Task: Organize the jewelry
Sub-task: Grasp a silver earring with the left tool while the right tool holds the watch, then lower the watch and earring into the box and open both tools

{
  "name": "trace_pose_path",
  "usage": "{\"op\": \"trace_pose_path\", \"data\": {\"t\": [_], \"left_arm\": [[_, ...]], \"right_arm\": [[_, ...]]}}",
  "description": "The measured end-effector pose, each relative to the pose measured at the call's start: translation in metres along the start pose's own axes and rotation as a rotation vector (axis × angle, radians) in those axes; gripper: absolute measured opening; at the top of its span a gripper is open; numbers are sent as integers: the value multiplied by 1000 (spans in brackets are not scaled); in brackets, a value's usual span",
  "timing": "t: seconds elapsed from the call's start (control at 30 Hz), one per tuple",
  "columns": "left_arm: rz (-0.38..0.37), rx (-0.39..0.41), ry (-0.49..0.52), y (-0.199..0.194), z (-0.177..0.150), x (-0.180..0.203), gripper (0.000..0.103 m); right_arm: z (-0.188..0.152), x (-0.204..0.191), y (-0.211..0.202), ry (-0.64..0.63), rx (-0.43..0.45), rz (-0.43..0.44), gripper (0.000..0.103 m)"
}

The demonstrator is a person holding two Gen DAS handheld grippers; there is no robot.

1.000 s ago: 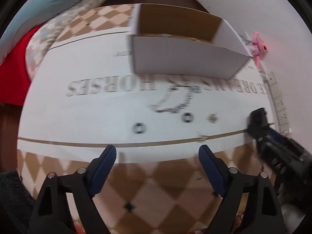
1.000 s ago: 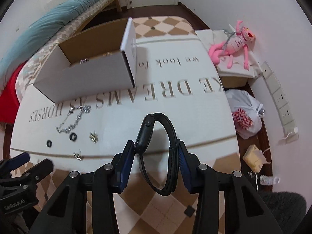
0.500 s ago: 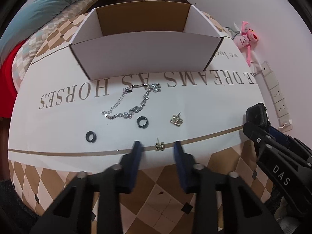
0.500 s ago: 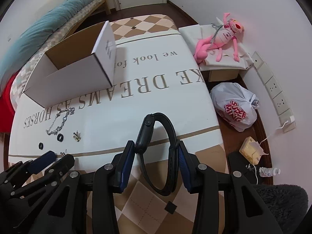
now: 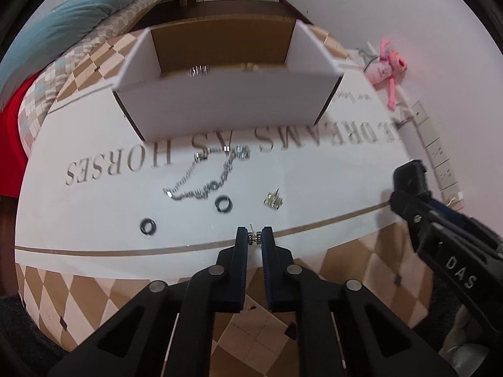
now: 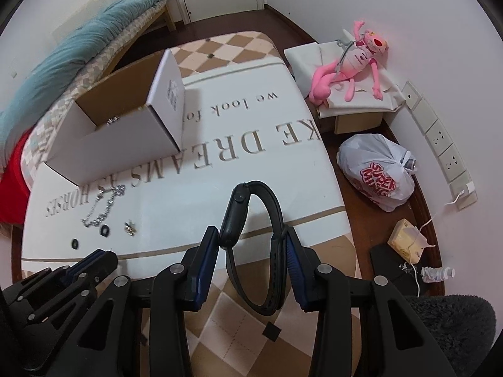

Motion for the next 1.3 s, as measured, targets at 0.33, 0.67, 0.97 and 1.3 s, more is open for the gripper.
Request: {"op": "trace_pose_path", "data": {"t": [0.33, 0.67, 0.97, 1.3], "left_arm": [[-89, 60, -92, -46, 107, -48, 6], [-45, -48, -98, -2, 167, -81, 9], [68, -26, -137, 0, 178, -110, 81], [175, 27, -148, 1, 154, -125, 103]], "right_arm": [[87, -73, -13, -83, 55, 197, 43], [154, -111, 57, -174, -102, 218, 52], [161, -105, 61, -189, -131, 174, 66], [147, -83, 48, -245, -91, -19, 102]]}}
Point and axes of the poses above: each gripper's, at about its wrist camera, not at the fingertips, and y roughly the way its jaws point, x to its right, z to its top, the point moved 8 cm from there along y, roughly the way its jaws point, and after that the axes turned 13 degrees about z, right-handed, at the moved point
